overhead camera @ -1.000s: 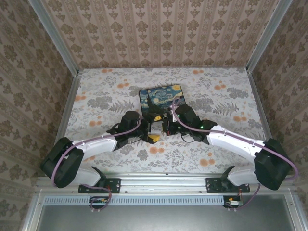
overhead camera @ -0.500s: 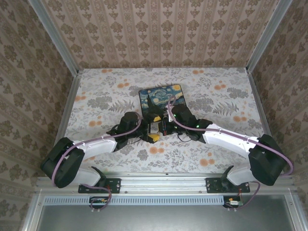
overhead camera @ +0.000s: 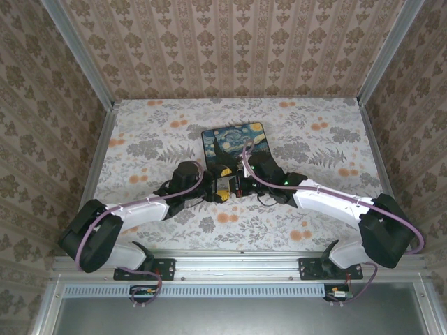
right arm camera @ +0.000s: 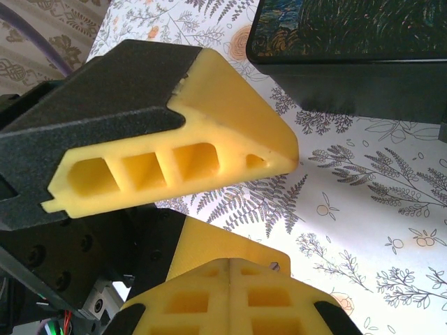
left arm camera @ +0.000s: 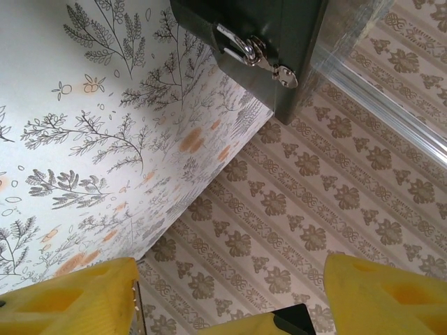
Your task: Unlock the padlock with the key
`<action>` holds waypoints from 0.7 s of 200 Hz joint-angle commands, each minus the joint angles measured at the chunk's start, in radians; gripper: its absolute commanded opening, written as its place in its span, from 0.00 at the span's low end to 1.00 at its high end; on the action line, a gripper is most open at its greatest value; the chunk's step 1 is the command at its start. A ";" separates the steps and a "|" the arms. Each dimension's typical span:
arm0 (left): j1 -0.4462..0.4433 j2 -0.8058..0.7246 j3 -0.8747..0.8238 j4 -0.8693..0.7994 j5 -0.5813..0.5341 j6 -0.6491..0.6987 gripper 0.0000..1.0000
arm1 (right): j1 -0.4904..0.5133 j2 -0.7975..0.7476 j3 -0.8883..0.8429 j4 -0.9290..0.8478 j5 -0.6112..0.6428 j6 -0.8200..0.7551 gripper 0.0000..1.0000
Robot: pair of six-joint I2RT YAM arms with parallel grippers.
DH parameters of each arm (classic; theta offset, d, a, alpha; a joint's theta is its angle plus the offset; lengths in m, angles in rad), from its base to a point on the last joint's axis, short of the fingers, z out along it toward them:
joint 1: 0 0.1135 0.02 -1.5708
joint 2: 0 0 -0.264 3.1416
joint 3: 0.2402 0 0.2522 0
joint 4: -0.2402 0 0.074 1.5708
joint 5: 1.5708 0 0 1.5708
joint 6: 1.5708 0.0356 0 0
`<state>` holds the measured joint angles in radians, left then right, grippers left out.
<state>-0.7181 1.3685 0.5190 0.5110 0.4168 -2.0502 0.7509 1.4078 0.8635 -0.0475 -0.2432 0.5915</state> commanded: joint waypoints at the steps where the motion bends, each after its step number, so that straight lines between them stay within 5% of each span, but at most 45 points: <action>1: 0.007 -0.017 -0.016 0.028 -0.015 -0.011 0.70 | 0.004 0.010 0.005 0.026 0.006 0.008 0.03; 140: 0.014 -0.018 -0.030 0.087 -0.027 -0.037 0.51 | 0.004 0.013 0.002 0.071 -0.007 -0.009 0.03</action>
<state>-0.7132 1.3678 0.5037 0.5587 0.3988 -2.0762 0.7509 1.4078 0.8627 0.0013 -0.2436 0.5903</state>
